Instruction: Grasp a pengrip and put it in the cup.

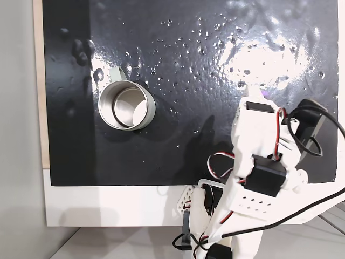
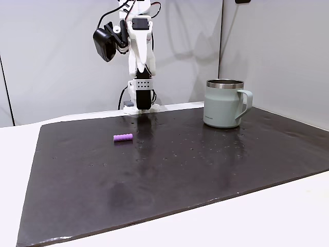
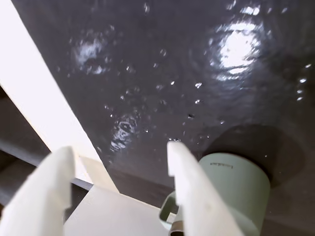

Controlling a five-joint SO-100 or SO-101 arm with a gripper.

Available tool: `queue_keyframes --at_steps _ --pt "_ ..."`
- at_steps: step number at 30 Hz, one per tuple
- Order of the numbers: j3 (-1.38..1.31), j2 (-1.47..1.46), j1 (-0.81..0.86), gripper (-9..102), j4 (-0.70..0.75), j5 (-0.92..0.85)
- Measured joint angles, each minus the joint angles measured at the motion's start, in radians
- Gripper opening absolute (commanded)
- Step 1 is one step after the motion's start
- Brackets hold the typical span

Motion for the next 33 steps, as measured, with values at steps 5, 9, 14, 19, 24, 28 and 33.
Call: queue_keyframes --at_steps 5,9,14,19,24,28,33 --pt "-0.103 -0.158 0.055 28 0.034 -0.089" --pt "-0.146 -0.287 0.104 28 0.034 -0.156" --pt "-0.158 -0.433 0.135 27 0.02 -0.236" --pt "-0.16 -0.531 0.169 27 -0.025 -0.295" --pt "-0.167 -0.607 0.193 27 -0.078 -0.347" --pt "-0.169 -0.666 0.201 26 -0.129 -0.38" --pt "-0.169 -0.719 0.201 26 -0.186 -0.408"
